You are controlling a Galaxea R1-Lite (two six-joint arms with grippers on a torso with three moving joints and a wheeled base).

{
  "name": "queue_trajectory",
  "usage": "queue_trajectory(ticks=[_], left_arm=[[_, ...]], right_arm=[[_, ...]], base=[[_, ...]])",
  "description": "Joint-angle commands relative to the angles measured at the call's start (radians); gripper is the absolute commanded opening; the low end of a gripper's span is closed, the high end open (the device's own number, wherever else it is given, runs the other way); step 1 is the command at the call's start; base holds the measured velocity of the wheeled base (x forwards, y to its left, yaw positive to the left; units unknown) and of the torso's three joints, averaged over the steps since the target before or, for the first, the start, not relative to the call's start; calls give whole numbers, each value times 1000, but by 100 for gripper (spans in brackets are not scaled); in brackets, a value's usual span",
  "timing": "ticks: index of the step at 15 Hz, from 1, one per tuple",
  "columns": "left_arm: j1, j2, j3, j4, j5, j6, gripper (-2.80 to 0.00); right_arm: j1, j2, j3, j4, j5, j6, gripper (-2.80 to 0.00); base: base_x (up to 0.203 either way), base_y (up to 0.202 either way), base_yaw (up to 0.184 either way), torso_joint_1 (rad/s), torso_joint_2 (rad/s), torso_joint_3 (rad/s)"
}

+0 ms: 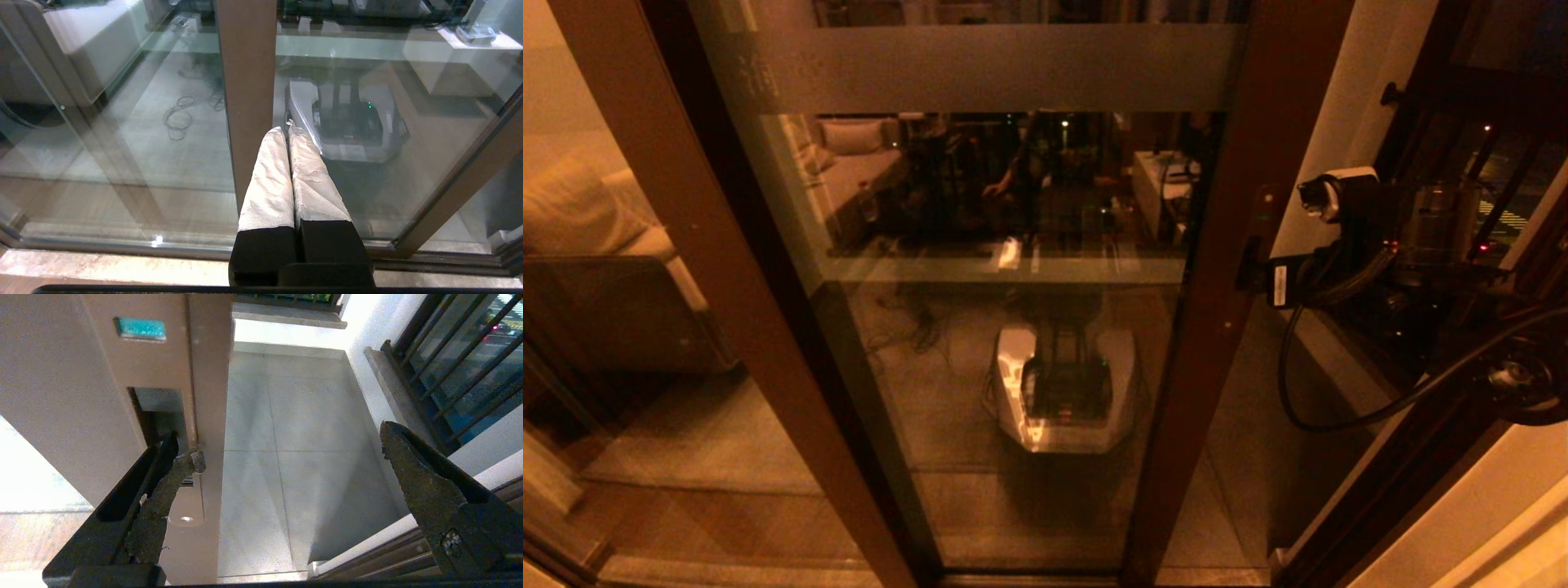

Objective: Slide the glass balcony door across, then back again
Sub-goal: Close the slid door

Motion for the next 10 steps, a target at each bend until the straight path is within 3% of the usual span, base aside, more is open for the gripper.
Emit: queue_trajectory(ticks=[1, 10], left_arm=[[0, 1, -1, -1, 0, 0, -280], [0, 1, 0, -1, 0, 0, -280]], right_arm=[[-13, 20, -4, -5, -4, 0, 0], [-47, -2, 17, -5, -12, -9, 0]], base=[[0, 0, 0, 0, 0, 0], [0, 0, 0, 0, 0, 0]])
